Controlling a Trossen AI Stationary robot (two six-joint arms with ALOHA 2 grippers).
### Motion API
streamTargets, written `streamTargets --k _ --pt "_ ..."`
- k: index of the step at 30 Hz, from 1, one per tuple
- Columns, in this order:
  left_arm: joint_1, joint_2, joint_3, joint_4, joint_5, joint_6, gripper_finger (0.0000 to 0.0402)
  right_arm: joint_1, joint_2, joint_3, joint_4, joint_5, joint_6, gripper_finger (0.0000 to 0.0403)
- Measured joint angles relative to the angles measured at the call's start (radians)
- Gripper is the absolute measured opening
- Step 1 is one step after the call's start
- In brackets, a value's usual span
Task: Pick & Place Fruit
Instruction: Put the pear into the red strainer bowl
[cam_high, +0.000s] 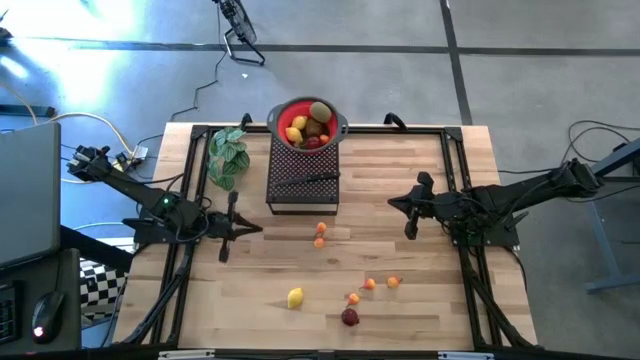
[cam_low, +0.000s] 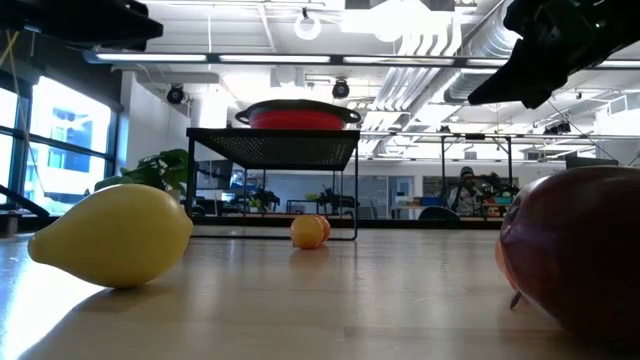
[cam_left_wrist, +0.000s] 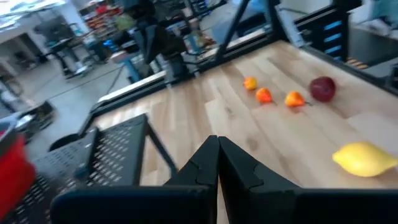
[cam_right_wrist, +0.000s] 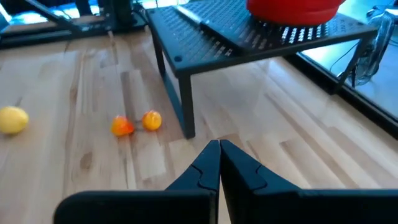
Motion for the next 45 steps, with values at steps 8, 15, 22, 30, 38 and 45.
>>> streamTargets --k 8,15,22,30,38,45 --pt "0.0 0.0 0.0 -0.003 -0.026 -0.039 0.0003 0.0 0.0 0.0 0.005 0.003 -0.001 0.0003" --pt "0.0 0.001 0.0 -0.001 -0.02 -0.286 0.0003 0.0 0.0 0.0 0.004 0.002 -0.005 0.0003" --pt "0.0 0.001 0.0 -0.001 -0.019 -0.404 0.0003 0.0 0.0 0.0 0.0 -0.084 0.001 0.0003" --pt "0.0 0.002 0.0 -0.001 -0.019 -0.405 0.0003 0.001 0.04 0.043 -0.052 -0.122 0.083 0.0003" --pt "0.0 0.002 0.0 -0.002 -0.021 -0.396 0.0003 0.002 0.232 0.206 -0.277 -0.208 0.123 0.0003" --pt "0.0 0.002 0.0 -0.001 -0.023 -0.394 0.0003 0.082 0.366 0.316 -0.423 -0.34 0.123 0.0003"
